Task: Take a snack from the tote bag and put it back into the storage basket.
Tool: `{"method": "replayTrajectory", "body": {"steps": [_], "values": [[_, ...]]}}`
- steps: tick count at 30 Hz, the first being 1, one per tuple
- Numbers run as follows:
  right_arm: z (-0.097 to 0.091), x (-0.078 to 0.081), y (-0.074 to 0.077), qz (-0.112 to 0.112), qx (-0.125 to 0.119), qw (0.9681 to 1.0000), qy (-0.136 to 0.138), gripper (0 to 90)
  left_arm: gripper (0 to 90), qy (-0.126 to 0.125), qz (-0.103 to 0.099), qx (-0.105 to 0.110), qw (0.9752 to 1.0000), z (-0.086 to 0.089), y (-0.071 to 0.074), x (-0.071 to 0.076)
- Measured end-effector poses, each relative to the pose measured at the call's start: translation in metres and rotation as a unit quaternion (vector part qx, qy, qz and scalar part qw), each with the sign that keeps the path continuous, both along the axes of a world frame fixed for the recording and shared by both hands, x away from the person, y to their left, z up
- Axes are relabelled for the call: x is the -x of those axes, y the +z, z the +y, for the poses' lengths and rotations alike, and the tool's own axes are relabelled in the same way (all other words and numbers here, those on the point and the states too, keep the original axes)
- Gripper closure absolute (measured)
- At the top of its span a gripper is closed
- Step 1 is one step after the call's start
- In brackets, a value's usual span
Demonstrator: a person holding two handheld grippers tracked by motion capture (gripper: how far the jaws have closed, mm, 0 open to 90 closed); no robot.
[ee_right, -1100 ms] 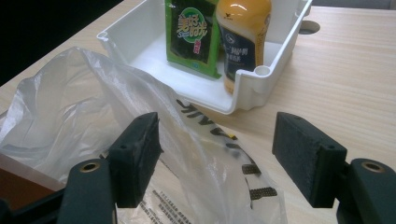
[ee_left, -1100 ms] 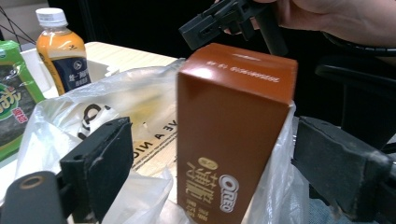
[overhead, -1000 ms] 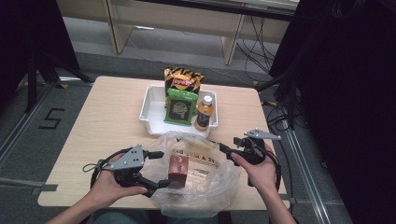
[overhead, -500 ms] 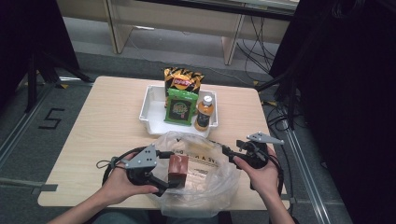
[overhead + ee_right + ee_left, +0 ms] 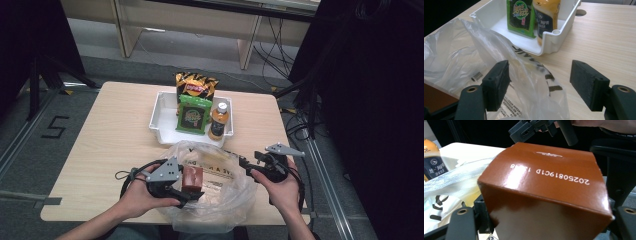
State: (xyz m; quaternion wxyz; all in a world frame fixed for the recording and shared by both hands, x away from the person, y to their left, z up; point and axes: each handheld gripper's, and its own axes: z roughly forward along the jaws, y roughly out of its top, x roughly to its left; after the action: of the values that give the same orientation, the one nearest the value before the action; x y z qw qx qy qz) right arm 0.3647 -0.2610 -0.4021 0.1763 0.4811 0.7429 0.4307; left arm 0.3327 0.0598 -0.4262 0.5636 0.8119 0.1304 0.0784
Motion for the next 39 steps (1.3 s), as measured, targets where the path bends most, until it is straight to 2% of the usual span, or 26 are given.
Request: {"method": "replayTrajectory", "body": {"steps": [1, 2, 3, 4, 5, 6, 8, 9, 13, 14, 15, 16, 17, 21, 23, 24, 25, 26, 27, 28, 29, 31, 33, 39], "values": [[0.0, 0.0, -0.001, -0.003, 0.0, 1.0, 0.0, 32.7, 26.4, 0.001, 0.001, 0.002, 1.0, 0.0, 0.0, 0.0], [0.002, 0.002, 0.0, 0.012, -0.016, 0.9998, -0.005, 32.7, 26.8, 0.003, 0.0, 0.002, 1.0, 0.001, 0.0, 0.0], [0.002, 0.001, -0.002, 0.004, -0.019, 0.9998, -0.002, 32.7, 27.3, 0.006, 0.002, 0.005, 1.0, 0.001, 0.0, 0.0], [-0.001, 0.0, -0.002, -0.004, -0.006, 1.0, 0.001, 32.7, 27.6, 0.012, 0.009, 0.008, 0.9999, 0.001, 0.0, 0.001], [-0.002, -0.001, -0.003, -0.006, 0.002, 1.0, 0.005, 32.7, 27.9, 0.01, 0.001, 0.001, 0.9999, 0.002, 0.001, 0.001], [-0.002, -0.001, -0.003, 0.0, -0.006, 1.0, 0.004, 32.7, 28.2, 0.013, 0.0, 0.001, 0.9999, 0.003, 0.001, 0.001], [-0.002, 0.0, -0.003, -0.001, -0.006, 1.0, 0.006, 32.7, 28.5, 0.019, -0.003, 0.004, 0.9998, 0.003, 0.002, 0.001], [-0.001, 0.002, -0.002, 0.009, -0.01, 0.9999, -0.005, 32.7, 28.7, 0.023, -0.001, 0.008, 0.9997, 0.003, 0.003, 0.002], [0.0, 0.002, -0.002, 0.003, -0.019, 0.9998, -0.007, 32.7, 29.0, 0.03, -0.005, 0.015, 0.9994, 0.006, 0.009, 0.001], [0.0, 0.002, -0.001, 0.009, -0.021, 0.9997, -0.006, 32.7, 29.0, 0.039, -0.007, 0.021, 0.999, 0.008, 0.014, 0.0], [0.0, 0.002, -0.002, 0.002, -0.019, 0.9998, -0.008, 32.7, 29.1, 0.041, -0.009, 0.026, 0.9988, 0.009, 0.016, -0.001], [0.0, 0.002, -0.002, 0.004, -0.019, 0.9998, -0.007, 32.7, 29.1, 0.05, -0.007, 0.029, 0.9983, 0.01, 0.018, -0.001], [-0.001, 0.002, -0.002, 0.007, -0.014, 0.9999, -0.004, 32.7, 29.2, 0.055, -0.008, 0.031, 0.998, 0.011, 0.02, -0.002], [0.002, 0.002, -0.003, 0.002, -0.019, 0.9998, -0.004, 32.7, 29.3, 0.081, -0.01, 0.032, 0.9961, 0.014, 0.025, -0.004], [0.001, 0.002, -0.002, 0.001, -0.015, 0.9999, -0.001, 33.0, 29.4, 0.088, -0.01, 0.036, 0.9954, 0.014, 0.027, -0.004], [-0.001, 0.0, -0.002, -0.011, 0.002, 0.9999, 0.003, 33.3, 29.4, 0.091, -0.011, 0.036, 0.9951, 0.014, 0.028, -0.005], [0.0, 0.001, -0.002, -0.009, -0.006, 0.9999, 0.005, 33.3, 29.4, 0.093, -0.01, 0.037, 0.9949, 0.014, 0.029, -0.005], [-0.001, 0.001, -0.001, -0.017, 0.002, 0.9998, 0.006, 33.5, 29.5, 0.096, -0.01, 0.038, 0.9946, 0.014, 0.031, -0.006], [-0.001, 0.002, 0.0, -0.015, -0.002, 0.9999, 0.006, 33.6, 29.5, 0.099, -0.011, 0.04, 0.9942, 0.014, 0.033, -0.007], [-0.001, 0.002, 0.0, -0.024, 0.007, 0.9997, 0.001, 33.7, 29.5, 0.101, -0.01, 0.044, 0.9938, 0.014, 0.035, -0.007], [-0.001, 0.002, 0.0, -0.026, 0.001, 0.9997, 0.003, 33.7, 29.6, 0.102, -0.012, 0.046, 0.9936, 0.014, 0.038, -0.008], [-0.001, 0.003, 0.001, -0.018, -0.004, 0.9998, 0.001, 33.9, 29.6, 0.107, -0.013, 0.049, 0.9929, 0.015, 0.043, -0.009], [-0.001, 0.002, 0.0, -0.025, -0.001, 0.9997, 0.004, 34.2, 29.7, 0.117, -0.016, 0.048, 0.9918, 0.015, 0.047, -0.01], [0.0, 0.003, 0.0, -0.021, -0.001, 0.9998, 0.003, 34.2, 29.9, 0.133, -0.029, 0.047, 0.9896, 0.015, 0.057, -0.012]]}}
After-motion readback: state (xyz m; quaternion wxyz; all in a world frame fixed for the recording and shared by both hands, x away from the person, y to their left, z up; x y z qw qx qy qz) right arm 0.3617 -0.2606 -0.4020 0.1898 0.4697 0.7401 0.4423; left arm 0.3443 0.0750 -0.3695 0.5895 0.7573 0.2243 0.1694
